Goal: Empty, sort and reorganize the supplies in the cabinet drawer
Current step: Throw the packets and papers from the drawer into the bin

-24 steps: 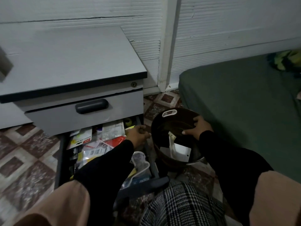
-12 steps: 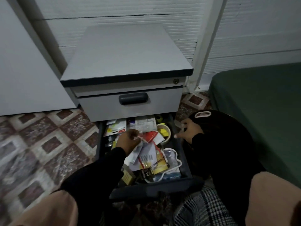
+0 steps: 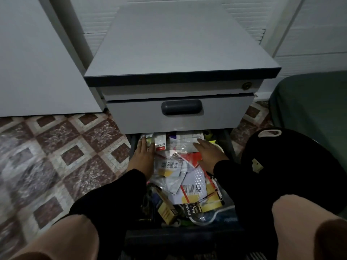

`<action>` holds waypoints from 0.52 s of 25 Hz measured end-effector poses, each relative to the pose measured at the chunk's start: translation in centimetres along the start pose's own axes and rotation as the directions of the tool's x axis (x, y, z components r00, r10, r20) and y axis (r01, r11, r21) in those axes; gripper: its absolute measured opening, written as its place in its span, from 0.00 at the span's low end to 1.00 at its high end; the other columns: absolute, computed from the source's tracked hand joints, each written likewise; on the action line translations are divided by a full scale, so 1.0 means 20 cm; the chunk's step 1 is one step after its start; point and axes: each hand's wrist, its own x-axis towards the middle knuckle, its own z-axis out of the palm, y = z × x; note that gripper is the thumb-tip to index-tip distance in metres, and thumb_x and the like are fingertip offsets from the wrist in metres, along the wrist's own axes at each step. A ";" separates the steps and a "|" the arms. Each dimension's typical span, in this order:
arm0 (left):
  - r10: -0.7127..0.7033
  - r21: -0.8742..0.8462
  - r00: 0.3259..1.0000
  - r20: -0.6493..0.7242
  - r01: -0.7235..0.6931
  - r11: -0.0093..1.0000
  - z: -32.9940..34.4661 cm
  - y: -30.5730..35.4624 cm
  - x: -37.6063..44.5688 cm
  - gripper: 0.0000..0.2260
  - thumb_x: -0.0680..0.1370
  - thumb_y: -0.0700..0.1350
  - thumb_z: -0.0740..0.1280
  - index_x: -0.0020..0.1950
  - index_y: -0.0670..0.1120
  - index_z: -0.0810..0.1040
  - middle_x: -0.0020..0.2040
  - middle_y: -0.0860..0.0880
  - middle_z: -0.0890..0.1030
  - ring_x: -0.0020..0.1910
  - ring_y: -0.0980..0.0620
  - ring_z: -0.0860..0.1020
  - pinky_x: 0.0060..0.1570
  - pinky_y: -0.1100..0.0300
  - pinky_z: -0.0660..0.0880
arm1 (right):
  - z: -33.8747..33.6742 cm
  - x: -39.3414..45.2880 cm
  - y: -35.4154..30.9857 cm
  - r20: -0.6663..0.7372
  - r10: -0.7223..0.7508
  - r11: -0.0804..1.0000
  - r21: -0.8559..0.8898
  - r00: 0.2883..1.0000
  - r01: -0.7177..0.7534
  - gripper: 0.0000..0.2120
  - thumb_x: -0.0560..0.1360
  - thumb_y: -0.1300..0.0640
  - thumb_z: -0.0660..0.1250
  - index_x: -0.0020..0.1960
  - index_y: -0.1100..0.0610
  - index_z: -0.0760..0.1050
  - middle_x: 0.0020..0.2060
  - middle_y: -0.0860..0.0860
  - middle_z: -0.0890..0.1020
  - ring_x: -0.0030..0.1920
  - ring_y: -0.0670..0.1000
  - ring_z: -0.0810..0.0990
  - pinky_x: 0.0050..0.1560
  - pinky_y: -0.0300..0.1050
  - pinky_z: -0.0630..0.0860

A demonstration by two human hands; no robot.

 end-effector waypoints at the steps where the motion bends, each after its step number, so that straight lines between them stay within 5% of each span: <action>1: 0.010 0.030 1.000 -0.010 -0.010 1.000 0.01 0.00 0.01 0.30 0.79 0.35 0.55 0.77 0.44 0.45 0.76 0.38 0.38 0.77 0.41 0.42 0.74 0.53 0.51 | 0.01 0.02 -0.01 0.001 0.000 1.000 -0.007 1.000 0.000 0.31 0.77 0.61 0.60 0.77 0.51 0.51 0.77 0.50 0.49 0.77 0.52 0.50 0.76 0.47 0.52; 7: 0.023 0.036 0.998 0.061 -0.025 0.999 0.07 0.02 0.08 0.26 0.80 0.36 0.52 0.77 0.46 0.51 0.77 0.38 0.43 0.76 0.40 0.50 0.72 0.50 0.59 | 0.04 0.08 -0.05 0.053 0.029 0.999 -0.037 0.998 -0.027 0.26 0.80 0.56 0.55 0.76 0.52 0.50 0.77 0.47 0.49 0.77 0.50 0.48 0.75 0.48 0.50; 13: 0.068 0.029 0.986 0.153 -0.073 0.997 0.02 0.01 0.01 0.26 0.78 0.34 0.58 0.74 0.49 0.59 0.78 0.42 0.47 0.75 0.42 0.57 0.68 0.51 0.66 | 0.03 0.03 -0.03 0.006 -0.029 0.993 -0.112 1.000 0.029 0.24 0.77 0.64 0.56 0.71 0.52 0.64 0.68 0.51 0.70 0.69 0.53 0.64 0.68 0.45 0.62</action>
